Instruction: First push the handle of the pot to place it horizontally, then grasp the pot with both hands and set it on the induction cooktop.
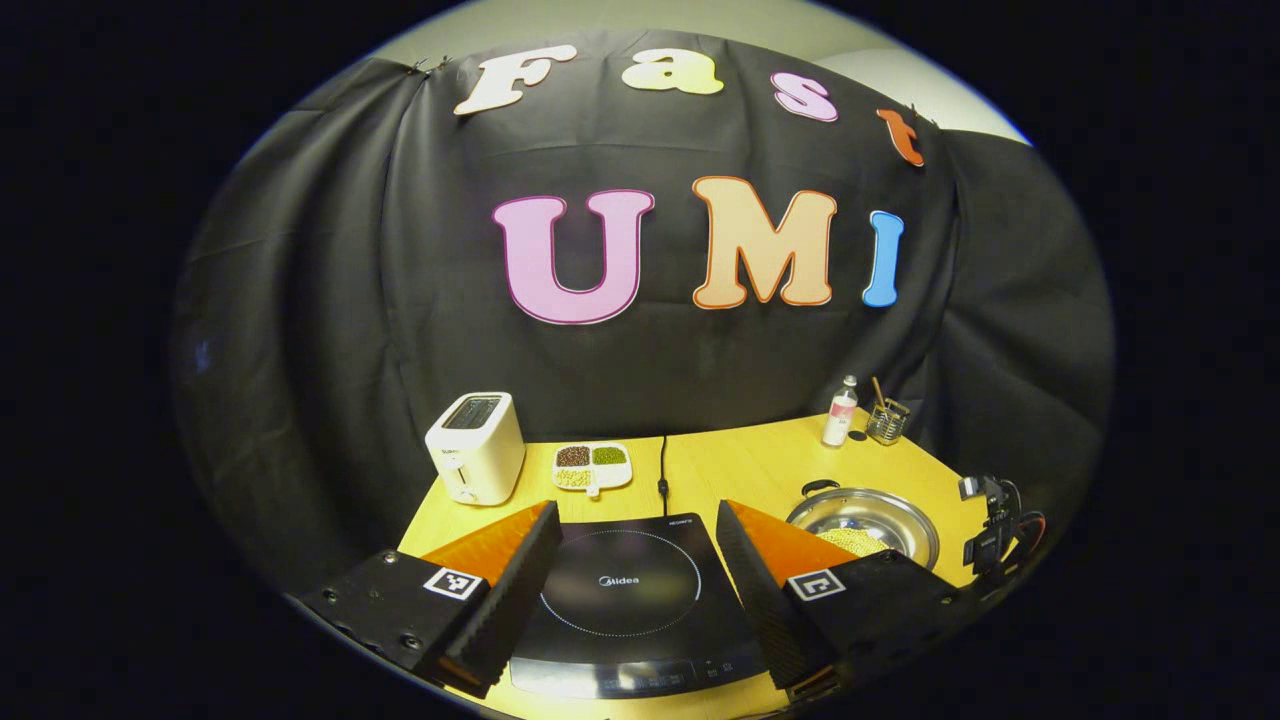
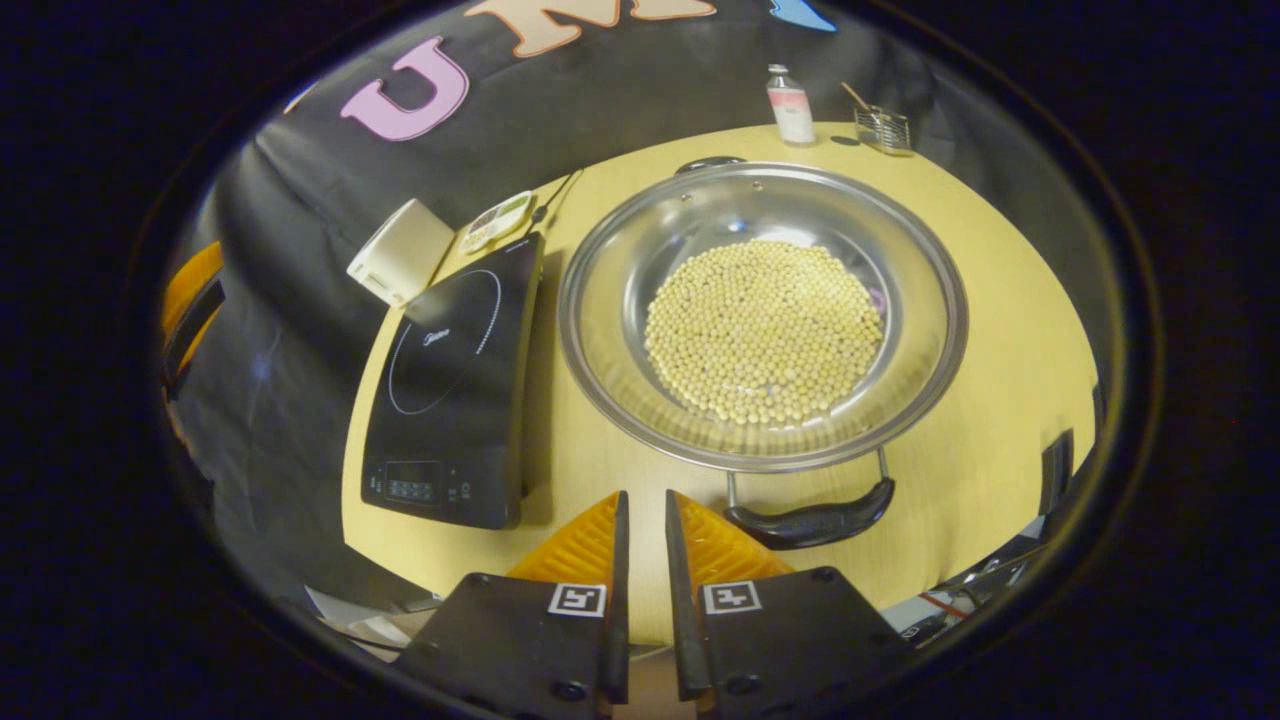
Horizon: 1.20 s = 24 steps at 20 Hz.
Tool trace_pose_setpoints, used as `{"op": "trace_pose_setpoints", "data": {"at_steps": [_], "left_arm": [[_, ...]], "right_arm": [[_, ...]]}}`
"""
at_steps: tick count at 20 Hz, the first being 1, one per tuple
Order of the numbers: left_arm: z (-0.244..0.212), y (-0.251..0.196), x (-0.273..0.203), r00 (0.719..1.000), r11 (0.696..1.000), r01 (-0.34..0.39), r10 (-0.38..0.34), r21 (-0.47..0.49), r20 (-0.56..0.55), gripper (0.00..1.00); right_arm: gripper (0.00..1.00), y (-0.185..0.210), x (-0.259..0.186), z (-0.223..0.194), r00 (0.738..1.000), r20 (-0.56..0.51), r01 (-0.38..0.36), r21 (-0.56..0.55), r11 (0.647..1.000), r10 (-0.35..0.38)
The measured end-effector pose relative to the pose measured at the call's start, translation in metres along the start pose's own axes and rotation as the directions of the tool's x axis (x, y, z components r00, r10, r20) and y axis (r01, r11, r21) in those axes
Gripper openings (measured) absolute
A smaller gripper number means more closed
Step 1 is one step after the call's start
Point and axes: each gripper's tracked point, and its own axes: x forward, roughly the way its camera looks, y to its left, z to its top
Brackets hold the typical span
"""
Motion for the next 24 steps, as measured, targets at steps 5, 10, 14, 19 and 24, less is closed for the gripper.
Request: {"op": "trace_pose_setpoints", "data": {"at_steps": [5,10,14,19,24], "left_arm": [[0.0,-0.003,0.001,1.0,1.0,-0.021,0.021,0.011,-0.02,0.95],[-0.001,-0.017,0.008,0.998,0.999,-0.05,0.049,-0.009,-0.033,0.95],[0.0,-0.037,0.015,0.996,0.996,-0.08,0.078,-0.05,-0.045,0.95],[0.003,-0.063,0.023,0.992,0.99,-0.117,0.113,-0.074,-0.051,0.95],[0.006,-0.086,0.029,0.987,0.982,-0.157,0.152,-0.107,-0.054,0.95]], "right_arm": [[0.19,-0.012,-0.002,0.002,1.0,-0.006,0.0,0.05,0.999,0.0],[0.18,-0.042,-0.011,0.006,0.999,-0.028,0.022,-0.009,1.0,-0.022],[0.18,-0.072,-0.016,0.017,0.998,-0.043,0.036,-0.031,0.999,-0.038],[0.18,-0.12,-0.022,0.035,0.995,-0.06,0.08,-0.089,0.993,-0.085],[0.18,-0.159,-0.023,0.062,0.994,-0.05,0.09,-0.101,0.991,-0.095]]}}
